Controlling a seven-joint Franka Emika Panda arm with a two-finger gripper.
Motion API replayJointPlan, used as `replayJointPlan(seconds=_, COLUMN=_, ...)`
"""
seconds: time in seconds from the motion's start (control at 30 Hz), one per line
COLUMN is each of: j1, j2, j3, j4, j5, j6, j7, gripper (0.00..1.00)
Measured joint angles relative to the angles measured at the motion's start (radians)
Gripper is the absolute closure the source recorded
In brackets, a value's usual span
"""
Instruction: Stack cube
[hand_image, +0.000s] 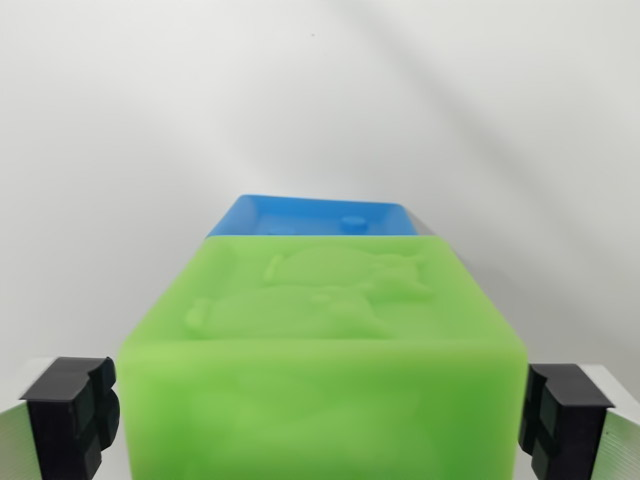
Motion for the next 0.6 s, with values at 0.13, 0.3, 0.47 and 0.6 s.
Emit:
replayJointPlan(seconds=0.13, j1=0.001, j2=-0.004, j3=-0.001, j4=0.000, j5=0.000, j6=-0.003, j7=0.001, gripper=0.00)
replayJointPlan(seconds=0.3, j1=0.004, j2=-0.027, j3=-0.005, j4=-0.003, j5=-0.006, j6=-0.022, j7=0.005, gripper=0.00)
replayJointPlan(seconds=0.47, j1=0.007, j2=-0.058, j3=-0.011, j4=-0.007, j5=-0.017, j6=-0.047, j7=0.011, gripper=0.00)
replayJointPlan(seconds=0.6, j1=0.009, j2=-0.090, j3=-0.015, j4=-0.010, j5=-0.029, j6=-0.076, j7=0.020, gripper=0.00)
